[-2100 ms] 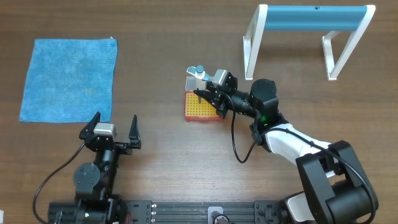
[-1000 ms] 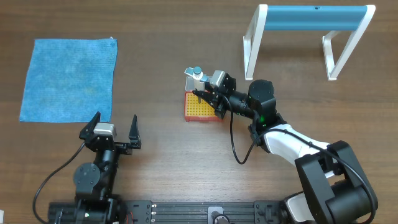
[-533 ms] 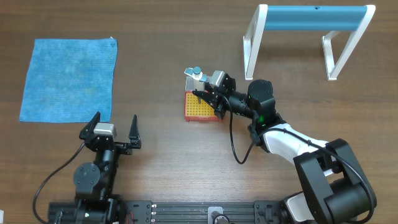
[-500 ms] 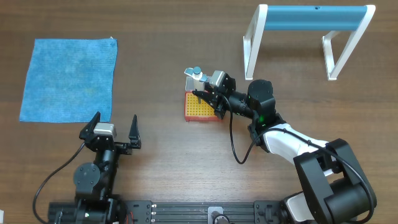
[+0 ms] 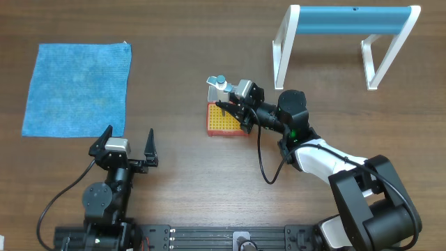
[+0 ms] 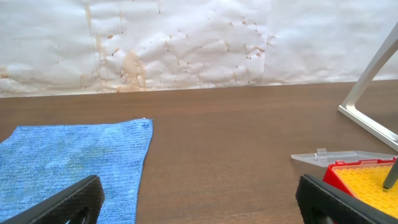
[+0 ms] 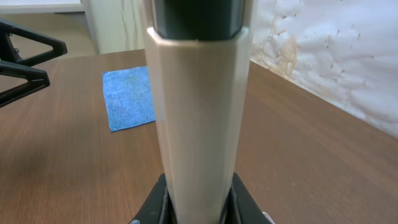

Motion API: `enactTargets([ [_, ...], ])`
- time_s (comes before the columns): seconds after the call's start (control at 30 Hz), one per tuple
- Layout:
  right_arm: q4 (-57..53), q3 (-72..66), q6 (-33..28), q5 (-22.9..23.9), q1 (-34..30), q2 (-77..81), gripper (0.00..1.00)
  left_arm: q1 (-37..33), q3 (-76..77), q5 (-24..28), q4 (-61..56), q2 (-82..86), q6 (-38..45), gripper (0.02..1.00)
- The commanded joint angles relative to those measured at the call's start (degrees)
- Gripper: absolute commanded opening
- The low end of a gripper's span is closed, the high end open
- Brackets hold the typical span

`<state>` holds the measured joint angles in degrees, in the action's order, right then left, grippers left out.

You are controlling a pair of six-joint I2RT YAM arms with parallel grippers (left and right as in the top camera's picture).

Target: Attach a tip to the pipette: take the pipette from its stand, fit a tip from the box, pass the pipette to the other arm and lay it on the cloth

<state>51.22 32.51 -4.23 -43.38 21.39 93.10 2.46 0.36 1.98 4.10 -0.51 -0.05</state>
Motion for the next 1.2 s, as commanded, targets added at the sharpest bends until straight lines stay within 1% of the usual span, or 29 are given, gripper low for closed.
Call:
enactTargets([
  [0.03,0.50,-0.68,-1.03,0.55,0.20,-2.03,0.075,0.20,-0.04,0.83,0.44,0.33,0.52,0.998],
  [0.27,-0.28,-0.46,-0.94,0.50,0.20,-6.14,0.075,0.20,-0.04,0.83,0.44,0.31,0.52,0.998],
  [0.4,-5.53,1.22,-1.03,0.50,0.20,-9.55,0.073,0.20,-0.04,0.83,0.44,0.33,0.52,0.996],
  [0.57,-6.78,2.58,-1.01,0.48,0.20,-14.40,0.077,0.20,-0.04,0.83,0.44,0.33,0.52,0.996],
  [0.67,-10.08,6.80,-0.98,0.04,0.20,-17.00,0.075,0.20,-0.04,0.83,0.44,0.33,0.52,0.996],
  [0.73,-14.03,11.04,-0.76,-1.27,0.20,-17.88,0.075,0.20,-0.04,0.83,0.42,0.33,0.52,0.998],
  [0.9,-34.56,24.22,-0.57,-0.96,2.21,-19.02,0.075,0.20,-0.04,0.83,0.44,0.33,0.52,0.996],
  [0.93,-37.27,26.14,-0.55,-0.96,2.82,-19.28,0.075,0.20,-0.04,0.83,0.44,0.33,0.52,0.996],
  [1.0,-39.23,27.96,-0.09,-0.96,4.13,-20.22,0.073,0.20,-0.04,0.83,0.44,0.33,0.52,0.996],
  [1.07,-40.96,27.96,3.76,-0.98,4.66,-21.40,0.075,0.20,-0.04,0.83,0.44,0.33,0.52,0.996],
  [1.1,-43.65,27.96,6.01,-0.98,4.63,-21.94,0.075,0.20,-0.04,0.83,0.44,0.33,0.52,0.996],
  [1.2,-48.78,27.96,10.29,-1.25,4.70,-22.23,0.075,0.20,-0.04,0.83,0.44,0.33,0.52,0.998],
])
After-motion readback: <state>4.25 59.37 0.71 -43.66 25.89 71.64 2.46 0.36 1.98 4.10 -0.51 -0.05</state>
